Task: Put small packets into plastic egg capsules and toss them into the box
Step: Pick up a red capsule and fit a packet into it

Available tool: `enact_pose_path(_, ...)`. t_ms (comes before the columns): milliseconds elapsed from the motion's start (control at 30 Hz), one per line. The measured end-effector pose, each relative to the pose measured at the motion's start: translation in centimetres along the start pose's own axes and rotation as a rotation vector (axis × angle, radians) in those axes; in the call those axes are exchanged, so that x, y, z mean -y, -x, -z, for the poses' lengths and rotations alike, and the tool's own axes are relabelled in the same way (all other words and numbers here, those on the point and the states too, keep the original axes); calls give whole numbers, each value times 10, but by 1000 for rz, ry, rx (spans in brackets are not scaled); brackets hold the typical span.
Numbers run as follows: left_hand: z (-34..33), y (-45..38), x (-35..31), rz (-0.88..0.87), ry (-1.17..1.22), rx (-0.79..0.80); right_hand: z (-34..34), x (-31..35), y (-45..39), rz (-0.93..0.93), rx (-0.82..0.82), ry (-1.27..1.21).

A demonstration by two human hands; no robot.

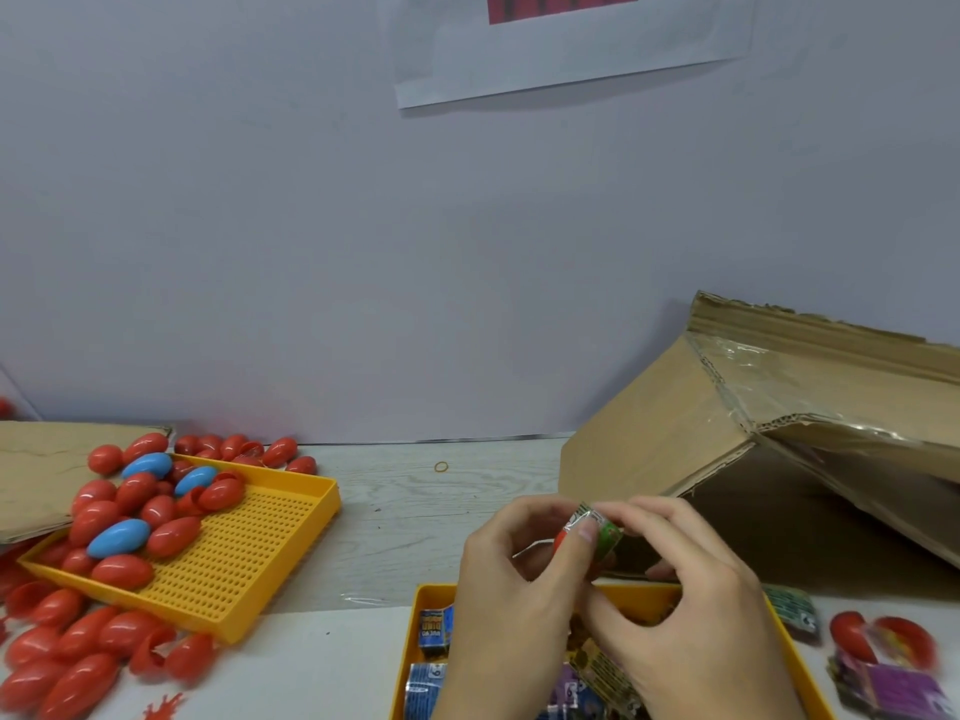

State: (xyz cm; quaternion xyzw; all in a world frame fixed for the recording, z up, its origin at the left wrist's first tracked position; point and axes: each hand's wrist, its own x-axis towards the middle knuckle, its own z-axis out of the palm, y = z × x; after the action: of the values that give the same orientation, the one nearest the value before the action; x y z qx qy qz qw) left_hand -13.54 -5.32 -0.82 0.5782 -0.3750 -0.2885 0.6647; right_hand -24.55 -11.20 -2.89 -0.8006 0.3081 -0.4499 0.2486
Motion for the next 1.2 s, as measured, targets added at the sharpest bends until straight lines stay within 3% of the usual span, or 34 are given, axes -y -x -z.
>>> enact_pose_path(233,0,0,2,27,-32,-1,-1,-2,0,-28,-49,27)
enact_pose_path(767,6,-2,7,115,-119,68,1,2,1,16,54,-38)
enact_pose_path(1200,1,-1,8,213,-10,109,0,2,1,-9,36,-100)
